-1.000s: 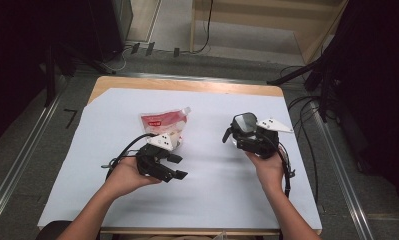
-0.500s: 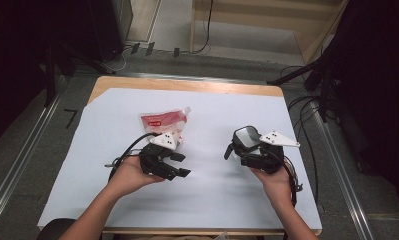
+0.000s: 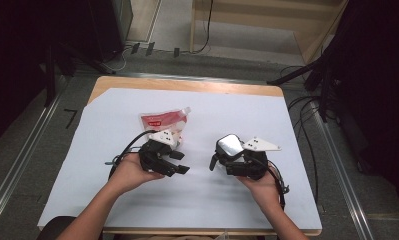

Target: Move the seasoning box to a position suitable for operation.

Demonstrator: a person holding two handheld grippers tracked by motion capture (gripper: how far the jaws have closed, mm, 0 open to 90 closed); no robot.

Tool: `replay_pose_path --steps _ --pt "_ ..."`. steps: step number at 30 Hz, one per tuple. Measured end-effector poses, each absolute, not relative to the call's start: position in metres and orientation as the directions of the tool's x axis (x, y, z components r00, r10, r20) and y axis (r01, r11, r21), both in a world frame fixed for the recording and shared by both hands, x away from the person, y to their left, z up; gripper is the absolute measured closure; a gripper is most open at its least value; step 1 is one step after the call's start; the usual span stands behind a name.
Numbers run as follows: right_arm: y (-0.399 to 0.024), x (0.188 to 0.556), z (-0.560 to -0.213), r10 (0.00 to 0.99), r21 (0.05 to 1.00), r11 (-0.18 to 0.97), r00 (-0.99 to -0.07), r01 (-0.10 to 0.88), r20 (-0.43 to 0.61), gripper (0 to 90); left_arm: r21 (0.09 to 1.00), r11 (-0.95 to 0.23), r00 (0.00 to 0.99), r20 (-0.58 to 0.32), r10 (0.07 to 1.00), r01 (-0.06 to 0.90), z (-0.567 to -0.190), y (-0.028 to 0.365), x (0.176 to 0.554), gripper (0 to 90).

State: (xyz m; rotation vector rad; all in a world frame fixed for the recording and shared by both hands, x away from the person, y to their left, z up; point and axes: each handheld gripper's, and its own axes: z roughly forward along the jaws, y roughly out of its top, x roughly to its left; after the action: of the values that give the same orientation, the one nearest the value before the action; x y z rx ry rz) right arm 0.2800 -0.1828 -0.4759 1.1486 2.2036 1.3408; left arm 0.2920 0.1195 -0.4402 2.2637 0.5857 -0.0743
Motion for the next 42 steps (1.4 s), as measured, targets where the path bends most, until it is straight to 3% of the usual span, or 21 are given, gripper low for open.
replay_pose_path --steps 15,33,42 --pt "-0.144 0.279 -0.495 0.710 0.838 0.303 -0.694 0.454 0.119 15.6 0.672 -0.598 0.890 -0.227 0.396 0.437 -0.443 0.118 0.292 44.8" --pt "-0.144 0.267 -0.500 0.709 0.821 0.353 -0.701 0.448 0.078 13.6 0.675 -0.603 0.896 -0.218 0.388 0.425 -0.443 0.117 0.291 44.5" --pt "-0.148 0.265 -0.496 0.706 0.809 0.347 -0.700 0.474 0.107 13.4 0.673 -0.604 0.895 -0.221 0.388 0.428 -0.444 0.118 0.292 44.4"
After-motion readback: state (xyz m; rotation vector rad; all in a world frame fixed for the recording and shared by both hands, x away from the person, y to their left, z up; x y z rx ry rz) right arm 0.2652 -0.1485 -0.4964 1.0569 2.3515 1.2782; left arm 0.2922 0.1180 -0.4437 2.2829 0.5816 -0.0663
